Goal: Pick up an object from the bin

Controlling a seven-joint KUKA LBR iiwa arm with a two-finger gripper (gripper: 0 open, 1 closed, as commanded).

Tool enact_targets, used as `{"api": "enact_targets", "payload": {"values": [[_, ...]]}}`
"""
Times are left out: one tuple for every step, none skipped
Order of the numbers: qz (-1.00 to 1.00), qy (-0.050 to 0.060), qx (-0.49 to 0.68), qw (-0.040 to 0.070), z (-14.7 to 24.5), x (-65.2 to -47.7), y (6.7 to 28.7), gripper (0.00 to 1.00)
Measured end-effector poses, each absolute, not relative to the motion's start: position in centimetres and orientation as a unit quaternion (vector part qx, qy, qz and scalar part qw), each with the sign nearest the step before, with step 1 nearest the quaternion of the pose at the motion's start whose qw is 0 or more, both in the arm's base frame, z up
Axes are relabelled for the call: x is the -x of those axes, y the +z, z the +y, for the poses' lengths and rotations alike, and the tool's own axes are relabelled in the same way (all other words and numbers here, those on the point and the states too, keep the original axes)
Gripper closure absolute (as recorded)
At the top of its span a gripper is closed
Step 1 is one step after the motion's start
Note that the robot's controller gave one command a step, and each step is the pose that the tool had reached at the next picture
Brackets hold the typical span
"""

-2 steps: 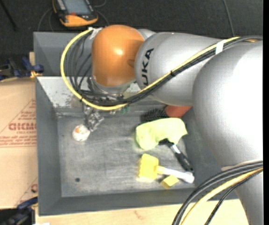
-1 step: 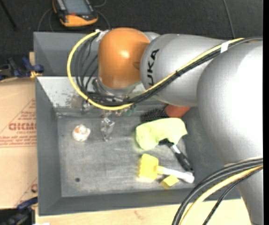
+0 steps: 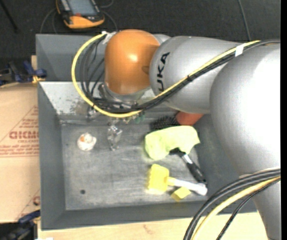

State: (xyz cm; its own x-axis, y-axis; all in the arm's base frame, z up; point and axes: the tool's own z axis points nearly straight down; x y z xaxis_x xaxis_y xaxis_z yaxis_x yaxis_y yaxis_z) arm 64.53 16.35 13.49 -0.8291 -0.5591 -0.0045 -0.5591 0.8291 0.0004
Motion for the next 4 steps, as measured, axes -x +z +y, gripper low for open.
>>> {"api": "enact_targets", "payload": {"values": [[0.946,0.000,0.325,0.005,20.5,-61.7,9.0,0.00],[0.924,0.001,0.382,0.005,21.1,-65.7,7.4,1.00],[0.925,0.001,0.380,0.005,21.1,-65.7,7.4,1.00],[0.925,0.001,0.380,0.005,21.1,-65.7,7.4,1.00]]}}
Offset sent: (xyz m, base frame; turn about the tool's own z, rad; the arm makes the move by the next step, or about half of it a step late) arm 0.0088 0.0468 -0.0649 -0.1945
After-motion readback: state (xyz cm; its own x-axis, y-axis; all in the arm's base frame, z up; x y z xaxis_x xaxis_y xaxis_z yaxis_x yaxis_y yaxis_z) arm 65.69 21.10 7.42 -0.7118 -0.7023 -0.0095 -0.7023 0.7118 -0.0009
